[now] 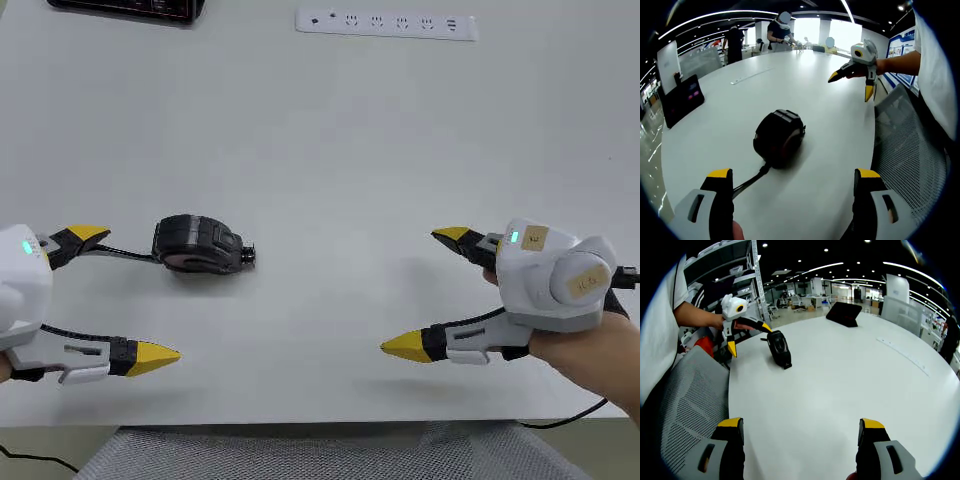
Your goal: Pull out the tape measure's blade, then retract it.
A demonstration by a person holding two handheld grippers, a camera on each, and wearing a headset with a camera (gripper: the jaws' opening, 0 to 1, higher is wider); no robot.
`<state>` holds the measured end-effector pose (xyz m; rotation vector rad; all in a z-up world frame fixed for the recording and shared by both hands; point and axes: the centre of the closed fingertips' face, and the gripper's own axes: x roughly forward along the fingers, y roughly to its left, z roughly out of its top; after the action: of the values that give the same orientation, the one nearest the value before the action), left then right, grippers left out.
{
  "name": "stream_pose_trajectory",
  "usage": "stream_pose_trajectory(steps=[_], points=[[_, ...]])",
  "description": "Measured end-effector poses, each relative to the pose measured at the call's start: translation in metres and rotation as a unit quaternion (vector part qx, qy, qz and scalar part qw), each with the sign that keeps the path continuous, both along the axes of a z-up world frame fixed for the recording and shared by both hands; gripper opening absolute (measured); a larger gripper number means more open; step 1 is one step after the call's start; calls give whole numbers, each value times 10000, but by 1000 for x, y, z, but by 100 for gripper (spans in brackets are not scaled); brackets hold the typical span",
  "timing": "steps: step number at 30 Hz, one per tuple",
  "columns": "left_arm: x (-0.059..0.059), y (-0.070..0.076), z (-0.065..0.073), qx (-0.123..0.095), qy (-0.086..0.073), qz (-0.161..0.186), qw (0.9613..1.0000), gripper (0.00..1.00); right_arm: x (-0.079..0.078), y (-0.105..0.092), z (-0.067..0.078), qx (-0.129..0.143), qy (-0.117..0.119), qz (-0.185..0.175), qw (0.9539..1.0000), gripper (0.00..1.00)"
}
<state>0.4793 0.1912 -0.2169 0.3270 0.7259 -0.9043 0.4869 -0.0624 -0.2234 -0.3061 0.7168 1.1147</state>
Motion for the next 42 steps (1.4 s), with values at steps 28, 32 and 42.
stream_pose_trajectory(steps=[28,32,42], points=[[31,-12,1,113,-92,-402,9991,98,23,23,2,54,-73,366,9993,94],[35,-13,0,206,-107,-526,9983,98,29,25,5,119,-76,335,9993,94],[38,-16,-2,305,21,-858,9958,95,37,36,6,117,-105,499,9986,93]])
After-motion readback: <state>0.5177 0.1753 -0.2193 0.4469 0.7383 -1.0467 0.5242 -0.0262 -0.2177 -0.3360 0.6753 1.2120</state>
